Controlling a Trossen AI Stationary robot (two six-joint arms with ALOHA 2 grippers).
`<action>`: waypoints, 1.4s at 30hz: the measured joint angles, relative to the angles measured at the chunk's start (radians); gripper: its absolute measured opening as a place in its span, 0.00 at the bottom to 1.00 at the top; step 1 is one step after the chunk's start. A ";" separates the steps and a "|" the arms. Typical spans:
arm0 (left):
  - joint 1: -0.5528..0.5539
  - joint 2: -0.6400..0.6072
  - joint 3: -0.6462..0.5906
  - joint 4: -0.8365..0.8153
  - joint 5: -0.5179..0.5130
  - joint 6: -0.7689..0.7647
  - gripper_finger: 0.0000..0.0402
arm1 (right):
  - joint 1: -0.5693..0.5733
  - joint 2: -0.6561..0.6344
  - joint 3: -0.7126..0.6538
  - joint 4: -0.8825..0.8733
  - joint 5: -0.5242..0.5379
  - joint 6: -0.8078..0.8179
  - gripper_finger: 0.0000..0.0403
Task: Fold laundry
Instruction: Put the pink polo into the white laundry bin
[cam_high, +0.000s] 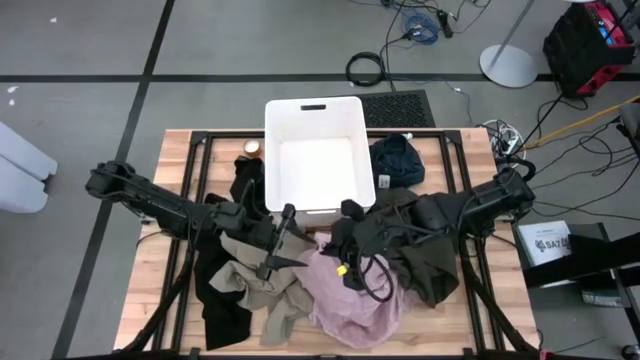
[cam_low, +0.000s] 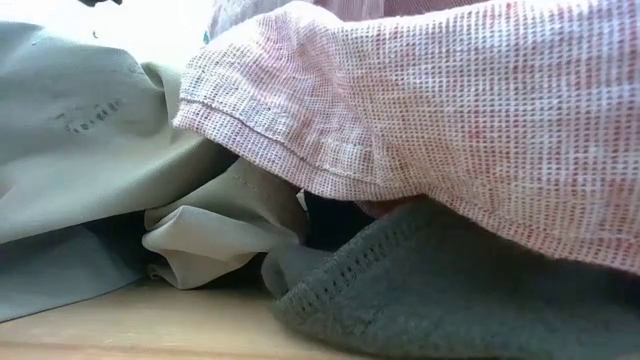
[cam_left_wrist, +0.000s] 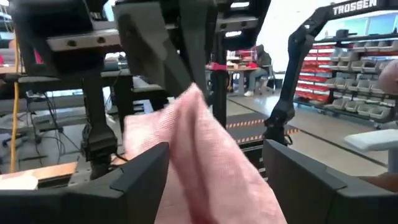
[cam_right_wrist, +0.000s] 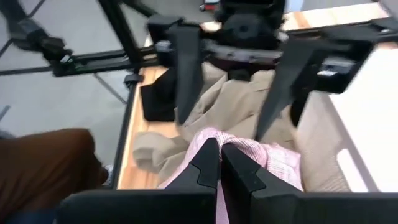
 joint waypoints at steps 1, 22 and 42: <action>0.000 0.000 0.003 -0.004 -0.012 -0.001 0.68 | -0.005 0.002 0.000 0.008 0.002 0.000 0.00; 0.001 0.026 0.074 -0.134 -0.100 0.030 0.46 | -0.023 0.035 0.000 0.091 -0.080 -0.046 0.01; -0.029 -0.207 0.115 -0.152 -0.027 0.051 0.01 | 0.024 -0.163 0.001 -0.250 -0.084 -0.030 0.52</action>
